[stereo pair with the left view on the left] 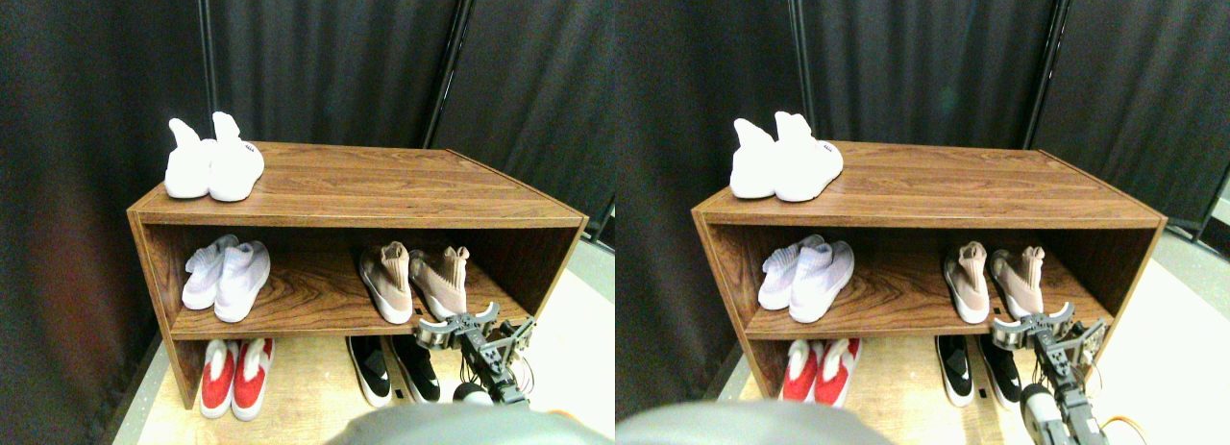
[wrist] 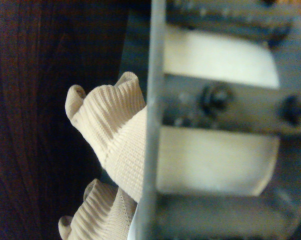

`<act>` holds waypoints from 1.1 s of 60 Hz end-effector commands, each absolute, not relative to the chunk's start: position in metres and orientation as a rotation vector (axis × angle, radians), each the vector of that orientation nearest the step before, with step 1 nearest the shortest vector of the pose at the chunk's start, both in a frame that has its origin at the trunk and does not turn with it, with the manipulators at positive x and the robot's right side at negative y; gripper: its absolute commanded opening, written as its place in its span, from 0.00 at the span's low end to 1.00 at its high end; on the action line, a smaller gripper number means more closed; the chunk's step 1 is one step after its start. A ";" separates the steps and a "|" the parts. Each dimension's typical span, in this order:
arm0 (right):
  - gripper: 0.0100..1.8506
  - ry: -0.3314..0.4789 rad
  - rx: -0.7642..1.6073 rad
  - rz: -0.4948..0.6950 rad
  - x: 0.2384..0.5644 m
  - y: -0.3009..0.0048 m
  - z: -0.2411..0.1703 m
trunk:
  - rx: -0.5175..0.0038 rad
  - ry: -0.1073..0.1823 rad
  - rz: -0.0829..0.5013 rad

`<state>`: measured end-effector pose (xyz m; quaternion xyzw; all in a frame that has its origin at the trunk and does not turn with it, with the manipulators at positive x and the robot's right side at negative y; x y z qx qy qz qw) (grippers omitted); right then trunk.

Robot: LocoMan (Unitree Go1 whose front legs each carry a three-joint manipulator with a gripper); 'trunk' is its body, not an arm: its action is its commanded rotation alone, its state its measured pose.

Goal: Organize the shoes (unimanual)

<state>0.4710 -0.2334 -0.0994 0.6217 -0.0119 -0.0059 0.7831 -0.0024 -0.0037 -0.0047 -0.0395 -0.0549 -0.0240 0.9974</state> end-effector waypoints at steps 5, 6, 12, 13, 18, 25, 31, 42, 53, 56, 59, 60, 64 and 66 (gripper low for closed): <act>0.85 -0.059 1.343 0.033 0.461 -0.234 -0.089 | -0.087 -0.096 -0.044; 0.85 -0.062 1.345 0.035 0.459 -0.234 -0.088 | -0.087 -0.096 -0.044; 0.85 -0.055 1.375 0.059 0.453 -0.235 -0.084 | -0.086 -0.096 -0.048; 0.84 -0.058 1.378 0.069 0.451 -0.235 -0.083 | -0.086 -0.096 -0.048; 0.83 -0.072 1.360 0.098 0.441 -0.236 -0.079 | -0.085 -0.094 -0.050; 0.85 -0.090 1.363 0.120 0.428 -0.238 -0.074 | -0.078 -0.095 -0.058; 0.83 -0.107 1.386 0.132 0.417 -0.245 -0.070 | -0.076 -0.099 -0.062; 0.77 -0.157 1.322 0.154 0.399 -0.267 -0.055 | -0.073 -0.099 -0.063; 0.20 -0.336 1.243 0.057 0.393 -0.288 -0.036 | -0.073 -0.102 -0.065; 0.10 -0.367 1.250 0.034 0.394 -0.290 -0.033 | -0.074 -0.102 -0.065; 0.03 -0.380 1.228 0.040 0.397 -0.294 -0.029 | -0.074 -0.102 -0.065; 0.03 -0.380 1.228 0.040 0.397 -0.294 -0.029 | -0.074 -0.102 -0.065; 0.03 -0.426 1.203 0.021 0.399 -0.295 -0.026 | -0.075 -0.101 -0.063; 0.03 -0.430 1.182 0.019 0.403 -0.297 -0.025 | -0.077 -0.099 -0.062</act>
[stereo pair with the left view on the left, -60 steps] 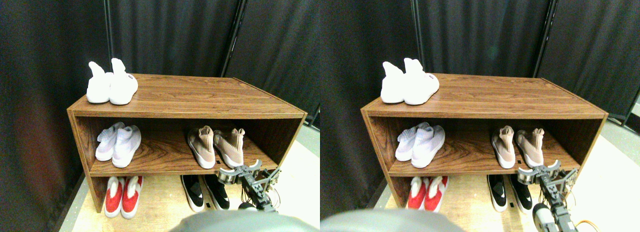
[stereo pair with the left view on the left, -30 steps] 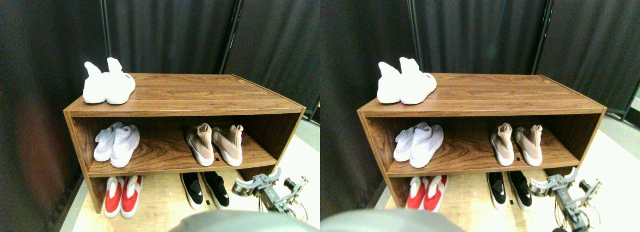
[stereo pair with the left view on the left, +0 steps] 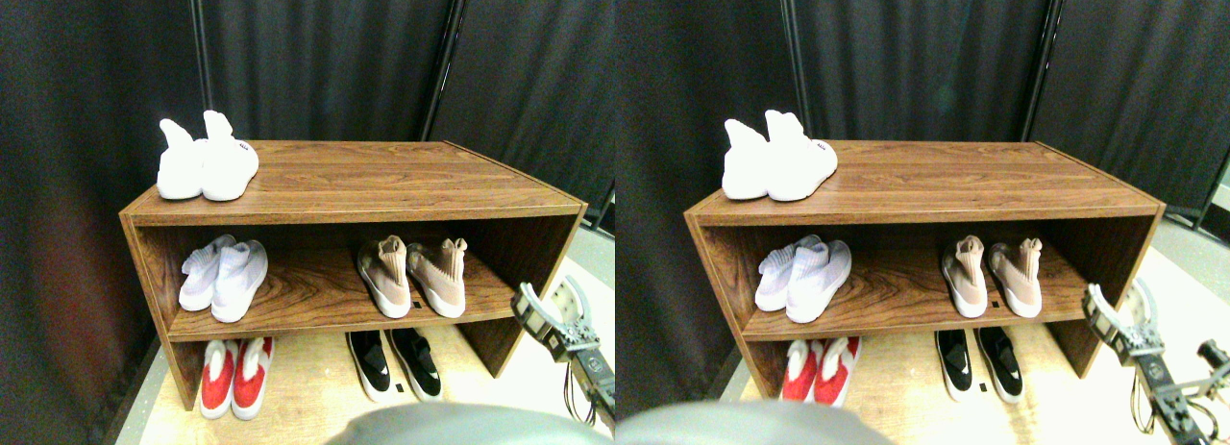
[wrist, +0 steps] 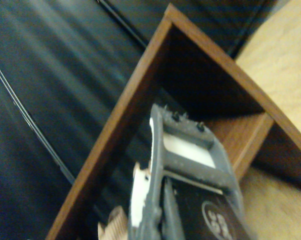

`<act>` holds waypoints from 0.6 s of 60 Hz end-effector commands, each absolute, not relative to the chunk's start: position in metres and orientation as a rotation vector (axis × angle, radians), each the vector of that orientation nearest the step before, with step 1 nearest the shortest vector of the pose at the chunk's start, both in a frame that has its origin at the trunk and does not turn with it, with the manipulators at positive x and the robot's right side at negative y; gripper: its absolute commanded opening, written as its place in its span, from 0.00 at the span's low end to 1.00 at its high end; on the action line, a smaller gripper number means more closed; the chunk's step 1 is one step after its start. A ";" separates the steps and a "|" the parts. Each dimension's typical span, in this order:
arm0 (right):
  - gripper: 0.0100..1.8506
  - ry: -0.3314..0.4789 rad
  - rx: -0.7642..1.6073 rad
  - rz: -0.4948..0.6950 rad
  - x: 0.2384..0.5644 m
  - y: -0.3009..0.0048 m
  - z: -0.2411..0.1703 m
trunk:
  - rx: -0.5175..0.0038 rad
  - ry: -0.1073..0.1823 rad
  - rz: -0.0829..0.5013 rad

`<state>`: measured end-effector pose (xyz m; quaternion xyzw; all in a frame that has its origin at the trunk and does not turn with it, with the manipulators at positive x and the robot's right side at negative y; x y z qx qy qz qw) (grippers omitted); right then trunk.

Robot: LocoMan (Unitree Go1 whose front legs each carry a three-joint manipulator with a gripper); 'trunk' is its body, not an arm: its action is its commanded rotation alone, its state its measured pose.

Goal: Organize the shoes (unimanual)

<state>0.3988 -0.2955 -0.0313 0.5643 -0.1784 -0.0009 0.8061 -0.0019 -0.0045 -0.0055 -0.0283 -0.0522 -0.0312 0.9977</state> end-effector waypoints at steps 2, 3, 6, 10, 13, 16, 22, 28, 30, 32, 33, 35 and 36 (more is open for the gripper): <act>0.03 -0.420 1.175 0.020 0.407 -0.299 -0.024 | -0.077 -0.099 -0.062; 0.03 -0.415 1.179 0.016 0.410 -0.300 -0.024 | -0.079 -0.099 -0.061; 0.03 -0.418 1.191 -0.028 0.419 -0.302 -0.024 | -0.080 -0.098 -0.060; 0.03 -0.424 1.216 -0.047 0.426 -0.303 -0.026 | -0.082 -0.099 -0.058; 0.03 -0.409 1.230 -0.038 0.435 -0.304 -0.029 | -0.084 -0.099 -0.056; 0.03 -0.384 1.253 -0.039 0.443 -0.305 -0.031 | -0.086 -0.098 -0.054; 0.03 -0.355 1.259 -0.060 0.462 -0.308 -0.039 | -0.091 -0.102 -0.048; 0.03 -0.324 1.264 -0.107 0.477 -0.308 -0.046 | -0.096 -0.102 -0.042; 0.03 -0.297 1.271 -0.116 0.483 -0.308 -0.049 | -0.096 -0.102 -0.042; 0.03 -0.277 1.274 -0.106 0.487 -0.308 -0.052 | -0.100 -0.103 -0.036; 0.03 -0.272 1.280 -0.107 0.489 -0.308 -0.052 | -0.100 -0.103 -0.036; 0.03 -0.247 1.308 -0.113 0.494 -0.308 -0.055 | -0.103 -0.102 -0.033; 0.03 -0.247 1.308 -0.113 0.494 -0.308 -0.055 | -0.103 -0.102 -0.033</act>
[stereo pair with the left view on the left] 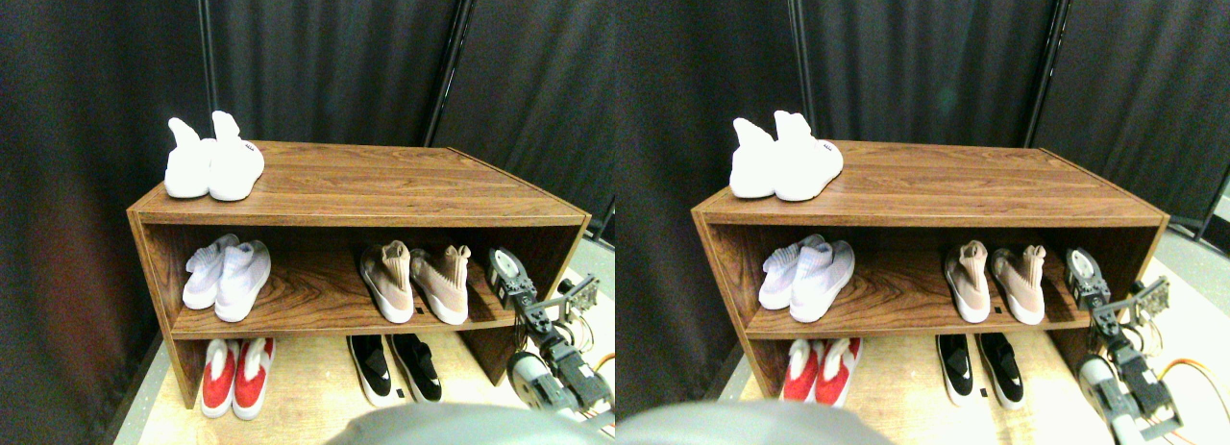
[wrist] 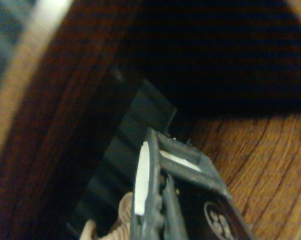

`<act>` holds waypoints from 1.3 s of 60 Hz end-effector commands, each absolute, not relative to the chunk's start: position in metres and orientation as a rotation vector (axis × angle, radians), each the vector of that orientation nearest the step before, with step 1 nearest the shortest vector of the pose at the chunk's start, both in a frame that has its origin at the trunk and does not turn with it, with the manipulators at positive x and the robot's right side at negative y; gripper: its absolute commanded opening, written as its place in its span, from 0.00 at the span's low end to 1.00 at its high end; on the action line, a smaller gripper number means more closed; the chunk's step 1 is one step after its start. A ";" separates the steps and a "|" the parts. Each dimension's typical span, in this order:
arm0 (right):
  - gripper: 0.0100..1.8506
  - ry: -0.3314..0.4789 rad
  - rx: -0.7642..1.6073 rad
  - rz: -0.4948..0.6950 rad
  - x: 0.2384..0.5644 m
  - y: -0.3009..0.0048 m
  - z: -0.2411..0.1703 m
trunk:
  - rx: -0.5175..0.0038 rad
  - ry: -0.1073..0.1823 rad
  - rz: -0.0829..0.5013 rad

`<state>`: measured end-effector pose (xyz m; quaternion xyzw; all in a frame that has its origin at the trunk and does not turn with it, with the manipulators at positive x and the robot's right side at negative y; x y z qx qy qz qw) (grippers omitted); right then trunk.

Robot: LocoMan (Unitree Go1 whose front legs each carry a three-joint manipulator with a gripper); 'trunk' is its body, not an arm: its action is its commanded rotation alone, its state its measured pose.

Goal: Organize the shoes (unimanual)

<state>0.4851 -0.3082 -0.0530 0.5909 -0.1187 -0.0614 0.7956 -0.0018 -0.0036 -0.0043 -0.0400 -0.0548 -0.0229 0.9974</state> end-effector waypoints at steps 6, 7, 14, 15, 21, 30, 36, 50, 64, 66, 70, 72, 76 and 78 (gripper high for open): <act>0.03 -0.242 1.281 -0.138 0.503 -0.308 -0.062 | -0.109 -0.101 -0.024; 0.03 -0.240 1.285 -0.139 0.503 -0.308 -0.062 | -0.109 -0.101 -0.024; 0.03 -0.230 1.283 -0.156 0.507 -0.305 -0.070 | -0.114 -0.100 -0.018; 0.03 -0.225 1.281 -0.155 0.507 -0.305 -0.072 | -0.115 -0.100 -0.016; 0.03 -0.210 1.281 -0.173 0.509 -0.301 -0.078 | -0.115 -0.094 -0.010; 0.03 -0.197 1.302 -0.172 0.506 -0.289 -0.084 | -0.123 -0.090 -0.003; 0.03 -0.180 1.323 -0.158 0.508 -0.280 -0.087 | -0.127 -0.091 0.004; 0.03 -0.122 1.323 -0.148 0.516 -0.261 -0.095 | -0.146 -0.088 0.023; 0.03 -0.100 1.315 -0.144 0.518 -0.254 -0.099 | -0.153 -0.086 0.027; 0.03 -0.098 1.319 -0.143 0.518 -0.253 -0.099 | -0.152 -0.087 0.026; 0.03 -0.094 1.329 -0.145 0.519 -0.253 -0.099 | -0.153 -0.086 0.026; 0.03 -0.095 1.326 -0.145 0.519 -0.254 -0.099 | -0.150 -0.086 0.025; 0.03 -0.112 1.312 -0.156 0.518 -0.255 -0.099 | -0.150 -0.086 0.025; 0.03 -0.128 1.301 -0.161 0.518 -0.257 -0.099 | -0.146 -0.087 0.022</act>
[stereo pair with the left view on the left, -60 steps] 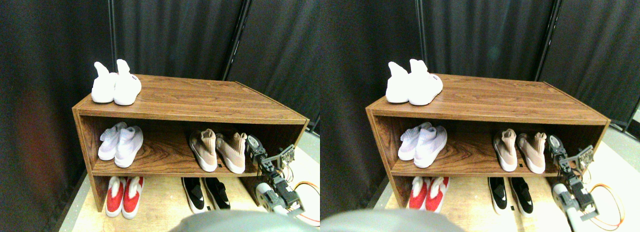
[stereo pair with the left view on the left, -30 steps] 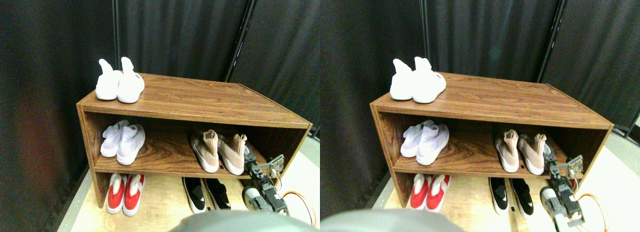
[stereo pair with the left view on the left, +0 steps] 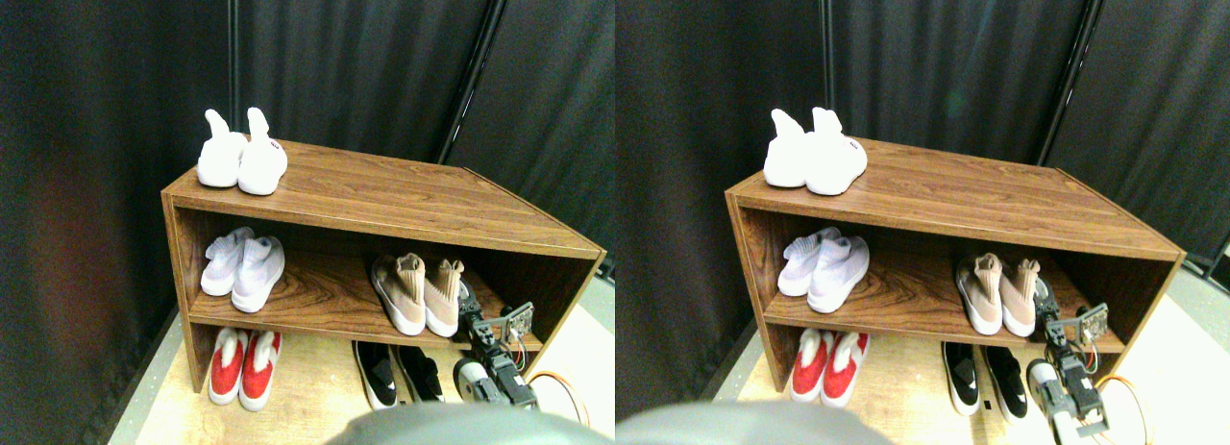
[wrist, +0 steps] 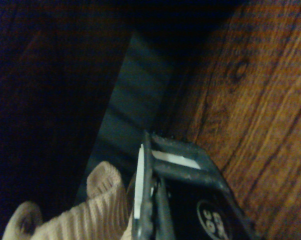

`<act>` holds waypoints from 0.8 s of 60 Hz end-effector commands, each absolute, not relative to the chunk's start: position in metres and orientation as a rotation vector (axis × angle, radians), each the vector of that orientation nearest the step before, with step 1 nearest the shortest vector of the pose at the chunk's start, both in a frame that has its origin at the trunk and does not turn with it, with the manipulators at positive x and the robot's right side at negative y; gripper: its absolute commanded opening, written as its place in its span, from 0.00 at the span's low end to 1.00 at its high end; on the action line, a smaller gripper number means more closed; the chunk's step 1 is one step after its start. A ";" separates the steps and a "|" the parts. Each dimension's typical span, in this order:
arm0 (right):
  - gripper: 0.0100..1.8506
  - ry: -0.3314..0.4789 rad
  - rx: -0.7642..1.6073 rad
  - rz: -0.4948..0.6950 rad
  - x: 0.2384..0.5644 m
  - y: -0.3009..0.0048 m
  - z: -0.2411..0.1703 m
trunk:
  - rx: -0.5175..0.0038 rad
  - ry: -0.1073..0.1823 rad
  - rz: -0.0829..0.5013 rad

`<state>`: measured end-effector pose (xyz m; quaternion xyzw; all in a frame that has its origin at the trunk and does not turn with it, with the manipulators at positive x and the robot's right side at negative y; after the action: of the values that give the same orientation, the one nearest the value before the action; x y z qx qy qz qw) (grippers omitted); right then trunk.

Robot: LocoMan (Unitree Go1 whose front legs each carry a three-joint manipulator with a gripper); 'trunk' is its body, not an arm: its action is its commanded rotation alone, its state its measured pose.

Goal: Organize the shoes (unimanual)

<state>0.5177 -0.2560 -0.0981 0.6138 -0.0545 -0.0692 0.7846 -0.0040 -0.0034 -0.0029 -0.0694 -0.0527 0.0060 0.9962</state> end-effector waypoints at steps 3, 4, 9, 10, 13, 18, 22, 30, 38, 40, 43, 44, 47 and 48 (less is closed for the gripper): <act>0.03 -0.154 1.283 -0.197 0.517 -0.260 -0.098 | -0.143 -0.087 0.018; 0.03 -0.154 1.283 -0.197 0.517 -0.260 -0.098 | -0.142 -0.087 0.016; 0.03 -0.182 1.255 -0.207 0.517 -0.265 -0.095 | -0.136 -0.087 0.010; 0.03 -0.195 1.267 -0.213 0.516 -0.267 -0.094 | -0.135 -0.087 0.009; 0.03 -0.198 1.271 -0.192 0.516 -0.269 -0.093 | -0.129 -0.087 0.003; 0.03 -0.226 1.267 -0.185 0.511 -0.272 -0.083 | -0.122 -0.089 -0.006; 0.03 -0.213 1.262 -0.143 0.510 -0.274 -0.080 | -0.116 -0.089 -0.014; 0.03 -0.219 1.254 -0.095 0.503 -0.277 -0.067 | -0.109 -0.091 -0.022; 0.03 -0.227 1.232 -0.043 0.490 -0.281 -0.054 | -0.106 -0.091 -0.028; 0.03 -0.228 1.229 -0.026 0.487 -0.282 -0.052 | -0.105 -0.091 -0.030; 0.03 -0.226 1.188 -0.002 0.482 -0.284 -0.048 | -0.105 -0.092 -0.032; 0.03 -0.225 1.186 0.003 0.480 -0.285 -0.046 | -0.105 -0.092 -0.032; 0.03 -0.222 1.187 0.016 0.476 -0.286 -0.044 | -0.103 -0.090 -0.036; 0.03 -0.225 1.185 0.019 0.472 -0.285 -0.043 | -0.103 -0.090 -0.036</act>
<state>0.4785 -0.2885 -0.0547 0.5556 -0.0897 -0.0150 0.8264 -0.0012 -0.0054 -0.0049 -0.0407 -0.0462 -0.0150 0.9980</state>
